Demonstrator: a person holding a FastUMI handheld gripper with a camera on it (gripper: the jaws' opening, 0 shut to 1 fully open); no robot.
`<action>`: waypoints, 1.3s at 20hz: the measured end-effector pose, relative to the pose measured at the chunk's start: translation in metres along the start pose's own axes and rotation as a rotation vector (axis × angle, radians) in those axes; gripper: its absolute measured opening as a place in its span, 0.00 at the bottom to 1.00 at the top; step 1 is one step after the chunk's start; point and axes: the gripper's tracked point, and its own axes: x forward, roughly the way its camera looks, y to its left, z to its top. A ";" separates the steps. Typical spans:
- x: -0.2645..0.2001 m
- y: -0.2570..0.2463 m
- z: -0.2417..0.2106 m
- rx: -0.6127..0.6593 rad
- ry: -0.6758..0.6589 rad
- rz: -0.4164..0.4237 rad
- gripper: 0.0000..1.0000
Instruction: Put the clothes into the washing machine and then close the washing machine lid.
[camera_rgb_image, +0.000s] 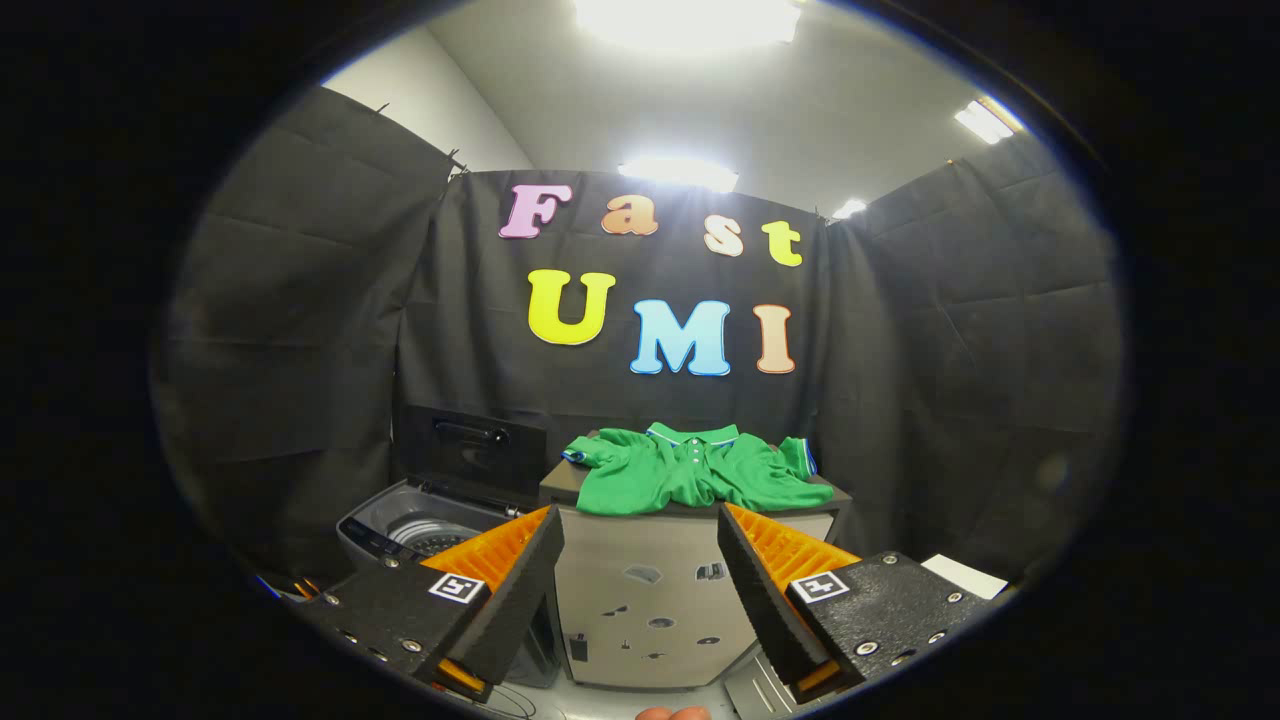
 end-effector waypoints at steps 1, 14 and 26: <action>0.008 -0.002 0.004 0.008 0.012 0.003 0.95; 0.140 -0.048 0.020 0.014 0.312 -0.018 0.96; 0.239 -0.069 -0.019 -0.009 0.484 -0.033 0.96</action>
